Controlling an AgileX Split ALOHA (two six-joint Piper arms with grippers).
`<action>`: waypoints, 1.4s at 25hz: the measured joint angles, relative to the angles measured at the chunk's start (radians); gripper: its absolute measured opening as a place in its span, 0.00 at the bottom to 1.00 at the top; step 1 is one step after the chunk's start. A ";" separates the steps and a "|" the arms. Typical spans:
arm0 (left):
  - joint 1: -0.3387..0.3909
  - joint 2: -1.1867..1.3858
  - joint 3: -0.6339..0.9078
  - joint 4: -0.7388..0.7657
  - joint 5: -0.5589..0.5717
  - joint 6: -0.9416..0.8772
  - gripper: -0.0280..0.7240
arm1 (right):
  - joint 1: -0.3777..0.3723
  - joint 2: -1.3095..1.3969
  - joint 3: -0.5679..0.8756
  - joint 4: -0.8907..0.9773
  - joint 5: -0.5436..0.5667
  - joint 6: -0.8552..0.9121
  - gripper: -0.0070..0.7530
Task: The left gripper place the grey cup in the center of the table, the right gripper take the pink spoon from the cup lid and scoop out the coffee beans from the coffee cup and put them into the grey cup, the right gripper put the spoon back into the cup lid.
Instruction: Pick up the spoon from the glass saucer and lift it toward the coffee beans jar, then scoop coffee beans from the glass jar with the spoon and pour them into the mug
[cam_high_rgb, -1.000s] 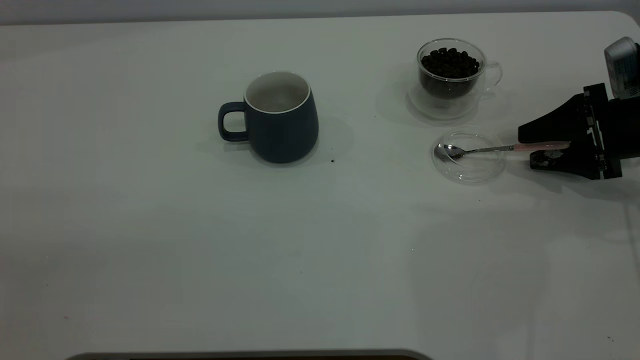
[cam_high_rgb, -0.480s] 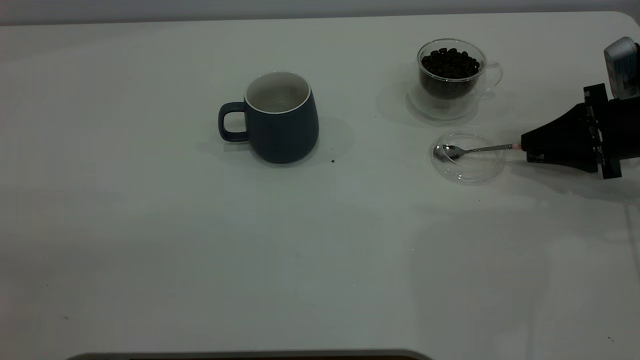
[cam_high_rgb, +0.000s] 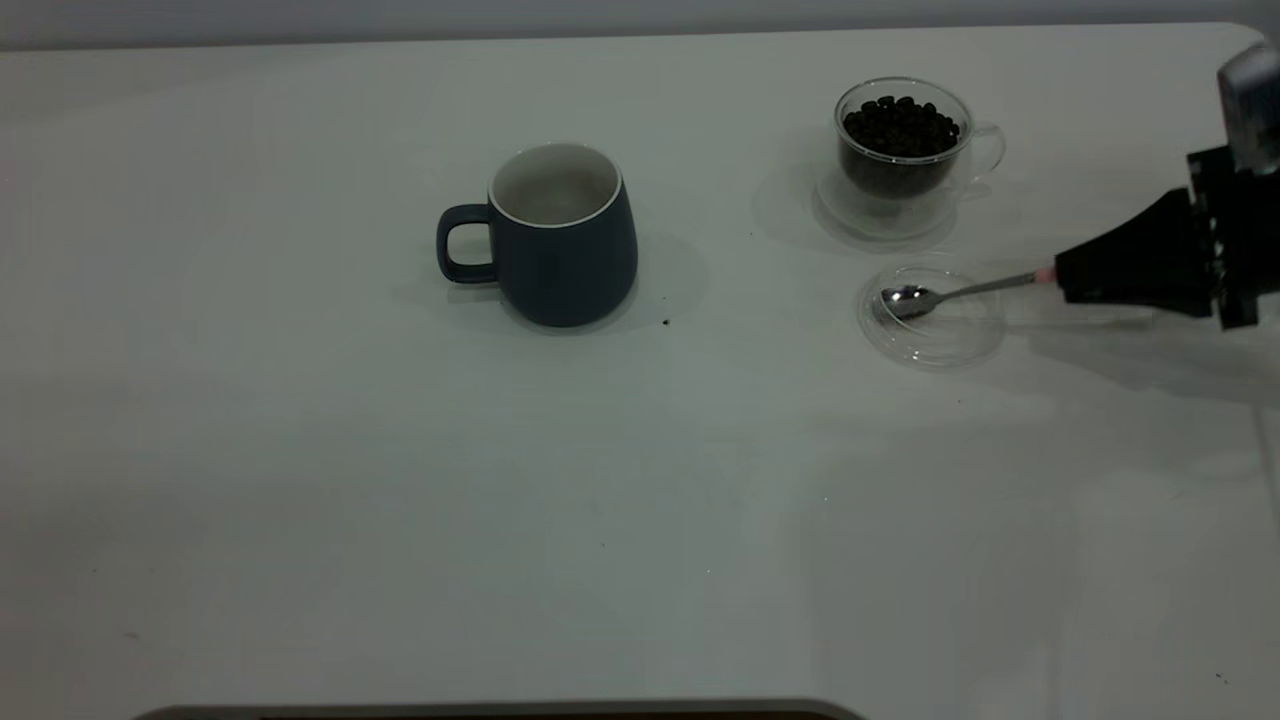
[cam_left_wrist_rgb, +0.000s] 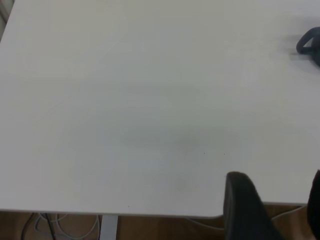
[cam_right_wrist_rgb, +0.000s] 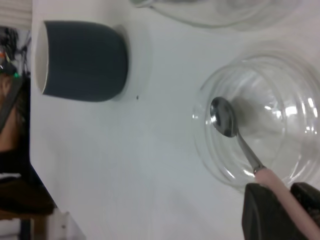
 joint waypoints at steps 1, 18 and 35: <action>0.000 0.000 0.000 0.000 0.000 0.000 0.53 | 0.000 -0.018 0.000 -0.014 -0.001 0.000 0.14; 0.000 0.000 0.000 0.000 0.000 0.000 0.53 | 0.027 -0.336 -0.081 -0.059 0.004 0.069 0.14; 0.000 0.000 0.000 0.000 0.000 0.000 0.53 | 0.101 -0.152 -0.224 -0.043 -0.127 0.188 0.14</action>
